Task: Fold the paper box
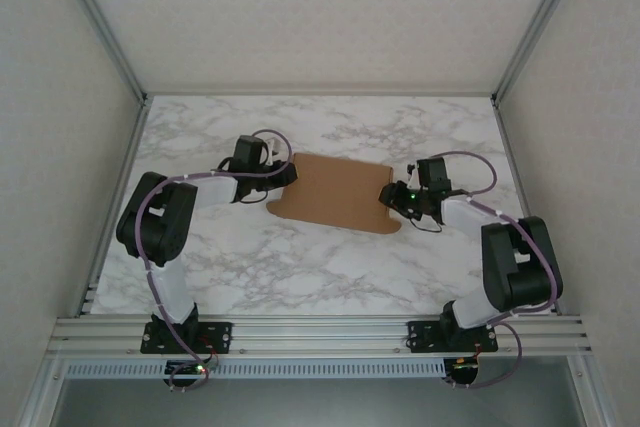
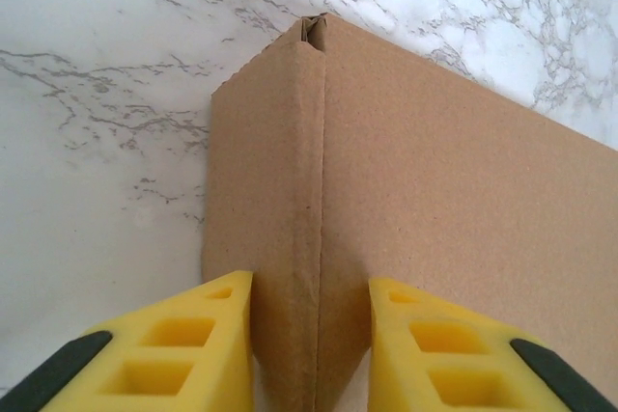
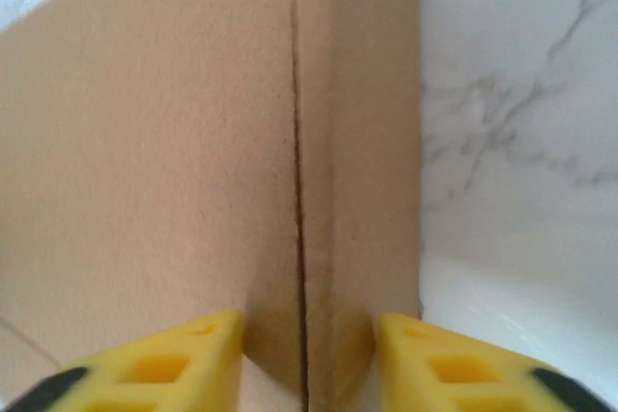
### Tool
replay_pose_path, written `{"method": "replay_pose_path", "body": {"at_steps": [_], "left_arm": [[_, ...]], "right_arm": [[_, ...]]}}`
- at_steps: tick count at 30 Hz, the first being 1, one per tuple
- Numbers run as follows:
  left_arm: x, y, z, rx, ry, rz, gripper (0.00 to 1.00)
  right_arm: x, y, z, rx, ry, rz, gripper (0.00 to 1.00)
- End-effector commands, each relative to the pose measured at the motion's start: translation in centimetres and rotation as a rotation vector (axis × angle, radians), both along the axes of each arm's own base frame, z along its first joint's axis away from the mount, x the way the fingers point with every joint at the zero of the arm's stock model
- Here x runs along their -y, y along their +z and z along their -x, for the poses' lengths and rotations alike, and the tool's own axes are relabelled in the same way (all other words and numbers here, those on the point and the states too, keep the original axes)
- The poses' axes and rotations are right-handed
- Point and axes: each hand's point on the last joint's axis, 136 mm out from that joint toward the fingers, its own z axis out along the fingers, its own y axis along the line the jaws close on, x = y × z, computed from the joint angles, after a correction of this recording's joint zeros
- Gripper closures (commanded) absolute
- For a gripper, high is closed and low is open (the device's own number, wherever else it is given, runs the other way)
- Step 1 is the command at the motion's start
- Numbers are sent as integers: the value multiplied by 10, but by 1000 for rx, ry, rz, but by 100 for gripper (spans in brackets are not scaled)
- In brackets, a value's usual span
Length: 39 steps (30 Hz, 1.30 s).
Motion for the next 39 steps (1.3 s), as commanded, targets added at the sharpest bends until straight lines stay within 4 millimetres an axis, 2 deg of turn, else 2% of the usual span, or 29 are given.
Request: {"method": "replay_pose_path", "body": {"at_steps": [1, 4, 8, 11, 14, 18, 21, 30, 39], "left_arm": [[-27, -43, 27, -173, 26, -103, 74], [-35, -47, 23, -181, 29, -126, 74], [-44, -53, 23, -191, 31, -141, 75], [-48, -57, 24, -197, 31, -146, 76], [-48, -61, 27, -201, 15, -142, 76], [-49, -72, 35, -228, -5, -133, 79], [-52, -83, 41, -255, -9, -143, 83], [-61, -93, 43, -290, 4, -127, 89], [-55, -98, 45, -307, -8, -84, 91]], "right_arm": [[10, 8, 25, -41, -12, 53, 49], [33, 27, 15, 48, -76, 151, 39], [42, 32, 0, 88, -130, 123, 35], [31, 23, -14, 61, -100, 31, 32], [10, 14, -27, 35, -23, -85, 29], [-1, 13, -38, 68, 36, -135, 29], [-2, 6, -42, 32, 57, -131, 28], [-22, -12, -38, -64, 123, -271, 24], [-55, -4, -27, -95, 222, -417, 20]]}}
